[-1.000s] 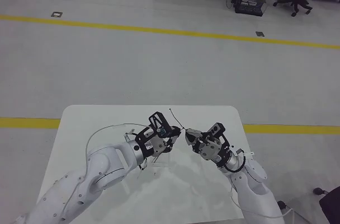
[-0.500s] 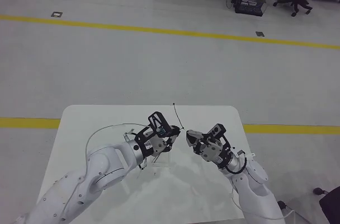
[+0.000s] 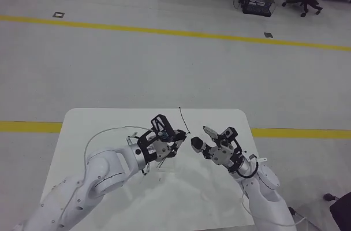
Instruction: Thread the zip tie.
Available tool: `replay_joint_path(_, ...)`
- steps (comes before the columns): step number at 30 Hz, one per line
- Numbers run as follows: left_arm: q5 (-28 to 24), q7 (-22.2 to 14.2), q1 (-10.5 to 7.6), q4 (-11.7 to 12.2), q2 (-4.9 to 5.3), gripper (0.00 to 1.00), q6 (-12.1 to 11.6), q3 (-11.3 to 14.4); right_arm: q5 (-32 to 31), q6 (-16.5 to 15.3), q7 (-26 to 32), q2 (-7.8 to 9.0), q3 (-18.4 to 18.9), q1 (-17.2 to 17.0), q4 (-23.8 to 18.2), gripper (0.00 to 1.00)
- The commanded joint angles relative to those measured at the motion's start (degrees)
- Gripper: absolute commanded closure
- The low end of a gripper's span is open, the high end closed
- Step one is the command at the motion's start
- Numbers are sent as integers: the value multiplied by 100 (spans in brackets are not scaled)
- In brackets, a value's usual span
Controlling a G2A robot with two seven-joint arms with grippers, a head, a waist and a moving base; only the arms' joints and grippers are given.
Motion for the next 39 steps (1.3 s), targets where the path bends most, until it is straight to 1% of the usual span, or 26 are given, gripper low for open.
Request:
replay_joint_path(1,-202,8,9,-24,9,100,-181,-23,-24,-20,-29,1,31,40,45,50)
replay_joint_path(3,-452,-60,-10,-79,24,100,-181,13,-63,-58,-52,2,54,87,87,40)
replay_joint_path(4,-676,-168,-40,-128,41,100,-181,75,-132,-111,-64,4,71,124,113,34)
replay_joint_path(6,-1061,-227,-115,-176,75,100,-181,99,-316,-275,-49,8,88,188,168,25)
replay_joint_path(7,-1355,-273,-150,-211,99,100,-181,125,-525,-469,-10,13,106,229,195,0)
replay_joint_path(8,-1595,-350,-192,-255,120,100,-181,162,-589,-531,-10,14,114,234,206,0)
replay_joint_path(9,-1728,-500,-294,-291,155,100,-181,182,-589,-531,-10,14,114,234,206,0)
replay_joint_path(16,-1728,-500,-294,-291,155,100,-181,182,-589,-531,-10,14,114,234,206,0)
replay_joint_path(17,-1823,-441,-251,-273,151,100,-167,202,-850,-643,-4,24,122,273,160,0)
replay_joint_path(18,-1900,-439,-239,-249,150,100,-180,208,-1247,-825,62,41,125,305,164,0)
replay_joint_path(19,-2051,-452,-228,-238,148,100,-181,219,-1475,-1035,158,47,111,322,203,0)
replay_joint_path(20,-2231,-478,-230,-235,149,100,-181,221,-1620,-1203,244,50,96,340,264,0)
replay_joint_path(22,-2538,-654,-263,-234,166,100,-181,213,-2166,-1660,469,69,73,430,349,0)
replay_joint_path(24,-2790,-821,-296,-229,193,100,-181,183,-2294,-1938,604,68,21,506,474,0)
replay_joint_path(26,-3001,-987,-307,-237,219,100,-181,190,-2528,-2283,731,72,-12,606,549,0)
replay_joint_path(27,-3109,-1009,-314,-237,230,100,-181,183,-2498,-2462,767,63,-49,646,598,0)
replay_joint_path(28,-3181,-1098,-324,-232,249,100,-181,201,-2544,-2794,766,53,-68,714,670,0)
replay_joint_path(29,-3109,-1271,-371,-265,270,100,-181,246,-2618,-2883,769,54,-67,732,685,0)
replay_joint_path(35,-3091,-1261,-366,-259,270,100,-169,248,-2684,-2902,704,53,-64,739,661,0)
replay_joint_path(37,-3022,-1190,-332,-262,270,100,-150,280,-2816,-2947,650,46,-154,729,647,0)
replay_joint_path(39,-3056,-1162,-319,-268,273,100,-181,292,-2774,-3018,690,35,-250,760,715,0)
